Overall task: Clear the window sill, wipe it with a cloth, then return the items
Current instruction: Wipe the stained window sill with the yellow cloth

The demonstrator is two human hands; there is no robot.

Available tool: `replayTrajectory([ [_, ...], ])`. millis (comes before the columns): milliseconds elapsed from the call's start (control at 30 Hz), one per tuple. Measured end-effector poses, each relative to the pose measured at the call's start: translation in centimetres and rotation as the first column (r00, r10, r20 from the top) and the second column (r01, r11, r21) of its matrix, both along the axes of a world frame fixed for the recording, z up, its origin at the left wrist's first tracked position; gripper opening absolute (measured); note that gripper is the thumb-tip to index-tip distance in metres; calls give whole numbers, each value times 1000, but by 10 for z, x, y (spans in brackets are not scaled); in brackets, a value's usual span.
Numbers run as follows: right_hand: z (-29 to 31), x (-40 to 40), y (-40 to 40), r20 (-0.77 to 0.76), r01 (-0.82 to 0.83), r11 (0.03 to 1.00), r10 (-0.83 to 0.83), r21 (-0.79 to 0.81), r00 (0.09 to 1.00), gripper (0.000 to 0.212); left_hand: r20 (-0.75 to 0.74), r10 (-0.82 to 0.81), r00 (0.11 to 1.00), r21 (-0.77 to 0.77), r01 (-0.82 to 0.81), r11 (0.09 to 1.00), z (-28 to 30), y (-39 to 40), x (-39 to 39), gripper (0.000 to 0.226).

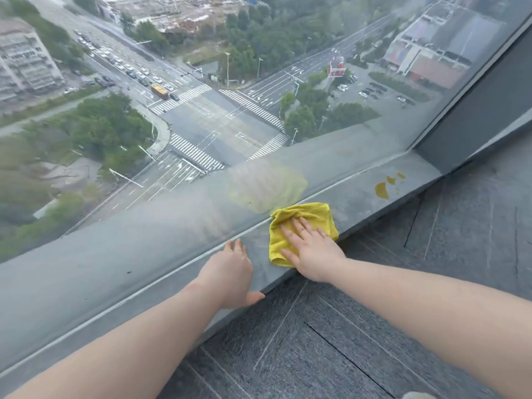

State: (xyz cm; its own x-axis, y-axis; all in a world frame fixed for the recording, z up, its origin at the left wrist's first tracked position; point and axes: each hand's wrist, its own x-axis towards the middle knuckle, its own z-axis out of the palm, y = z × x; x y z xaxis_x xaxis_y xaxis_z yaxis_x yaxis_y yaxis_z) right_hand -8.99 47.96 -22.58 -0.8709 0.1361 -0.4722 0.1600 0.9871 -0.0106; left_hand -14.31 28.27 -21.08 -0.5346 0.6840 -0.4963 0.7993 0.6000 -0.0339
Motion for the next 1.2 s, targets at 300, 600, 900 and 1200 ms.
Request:
replayTrajectory([
  [300,-6,-4,66,-95,-178,981,170,-74,981,69,-131,38,991,-159,-59,985,38,51,0,78],
  [600,-13,-3,203,-126,-35,997,26,-70,992,77,-143,155,977,289,-109,951,-1,199,20,65],
  [900,-22,-2,281,-166,158,984,-170,-78,971,70,-135,105,985,261,-67,963,-22,247,6,74],
  [1200,-20,-3,250,-151,120,989,-132,-82,980,63,-185,39,982,231,5,973,-23,248,2,75],
])
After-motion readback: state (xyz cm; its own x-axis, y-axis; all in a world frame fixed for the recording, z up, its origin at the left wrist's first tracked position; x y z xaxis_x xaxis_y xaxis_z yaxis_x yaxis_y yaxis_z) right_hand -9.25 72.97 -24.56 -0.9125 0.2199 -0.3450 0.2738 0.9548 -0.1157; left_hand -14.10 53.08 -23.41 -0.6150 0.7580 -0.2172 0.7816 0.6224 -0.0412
